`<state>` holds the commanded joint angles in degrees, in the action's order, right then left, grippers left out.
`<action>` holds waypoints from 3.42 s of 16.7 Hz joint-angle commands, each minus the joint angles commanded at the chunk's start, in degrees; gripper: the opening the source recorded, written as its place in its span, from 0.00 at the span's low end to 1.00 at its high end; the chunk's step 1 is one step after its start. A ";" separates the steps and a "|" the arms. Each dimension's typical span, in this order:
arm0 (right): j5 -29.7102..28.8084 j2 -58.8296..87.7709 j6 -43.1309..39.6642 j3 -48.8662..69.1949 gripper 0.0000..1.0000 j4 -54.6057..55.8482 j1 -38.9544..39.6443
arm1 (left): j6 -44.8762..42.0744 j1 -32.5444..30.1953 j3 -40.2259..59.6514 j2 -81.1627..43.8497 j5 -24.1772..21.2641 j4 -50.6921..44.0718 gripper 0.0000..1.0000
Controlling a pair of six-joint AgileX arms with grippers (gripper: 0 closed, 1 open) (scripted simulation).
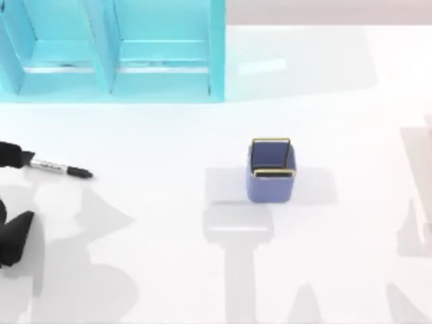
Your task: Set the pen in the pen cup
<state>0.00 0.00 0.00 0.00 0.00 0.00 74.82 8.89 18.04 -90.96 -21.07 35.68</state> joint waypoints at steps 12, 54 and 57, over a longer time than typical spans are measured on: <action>0.00 0.00 0.00 0.00 1.00 0.00 0.00 | 4.09 -6.51 15.51 -27.27 4.95 13.07 1.00; 0.00 0.00 0.00 0.00 1.00 0.00 0.00 | -3.48 -1.48 16.59 34.32 4.05 -61.41 0.00; 0.00 0.00 0.00 0.00 1.00 0.00 0.00 | -3.90 -0.44 15.74 42.88 3.59 -70.04 0.00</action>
<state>0.00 0.00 0.00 0.00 0.00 0.00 70.92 8.44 33.78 -48.08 -17.47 -34.36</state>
